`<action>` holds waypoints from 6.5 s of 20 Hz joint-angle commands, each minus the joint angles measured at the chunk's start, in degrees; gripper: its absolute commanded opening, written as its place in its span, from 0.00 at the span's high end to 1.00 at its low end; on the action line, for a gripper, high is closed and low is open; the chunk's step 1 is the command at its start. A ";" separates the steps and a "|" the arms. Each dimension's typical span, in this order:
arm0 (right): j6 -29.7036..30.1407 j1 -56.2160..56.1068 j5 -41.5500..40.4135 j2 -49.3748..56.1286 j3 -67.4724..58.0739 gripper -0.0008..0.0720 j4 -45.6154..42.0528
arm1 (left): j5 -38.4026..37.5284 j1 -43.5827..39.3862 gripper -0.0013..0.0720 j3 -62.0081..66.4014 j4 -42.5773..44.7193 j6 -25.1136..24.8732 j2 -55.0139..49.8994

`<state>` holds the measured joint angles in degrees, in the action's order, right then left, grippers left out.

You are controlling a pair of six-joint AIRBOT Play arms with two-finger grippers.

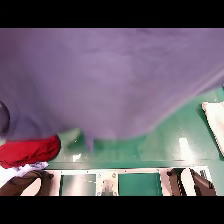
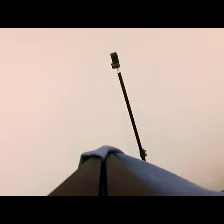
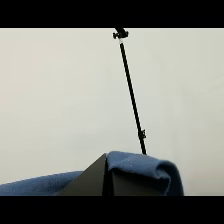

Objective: Fold the shirts.

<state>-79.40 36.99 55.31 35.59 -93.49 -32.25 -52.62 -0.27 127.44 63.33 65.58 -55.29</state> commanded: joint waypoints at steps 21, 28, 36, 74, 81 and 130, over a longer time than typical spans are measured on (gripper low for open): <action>14.05 -9.44 -2.19 55.52 22.38 0.45 -1.03 | 1.79 -11.58 0.13 -19.19 -21.70 -8.11 -52.87; 15.17 5.73 20.15 47.63 23.96 0.97 -7.26 | -28.28 -0.50 0.95 -16.74 -21.59 1.07 -51.54; 8.83 12.22 21.16 33.92 45.33 0.55 -31.63 | -34.77 2.91 0.95 -30.95 -18.23 1.22 -38.53; -1.95 6.29 12.48 42.91 35.71 0.97 -43.15 | 21.90 -24.06 0.52 -90.36 -31.78 18.53 -18.12; -1.27 5.57 11.10 42.91 35.71 0.97 -41.20 | 19.02 -24.39 0.52 -81.57 -46.82 10.78 -32.15; -1.36 -4.48 19.30 41.57 46.56 0.97 -34.16 | 4.44 5.20 0.75 -90.01 -33.16 3.21 -28.59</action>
<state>-80.77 32.53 74.35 77.19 -46.96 -66.41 -56.49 8.58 37.91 32.42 69.30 -83.66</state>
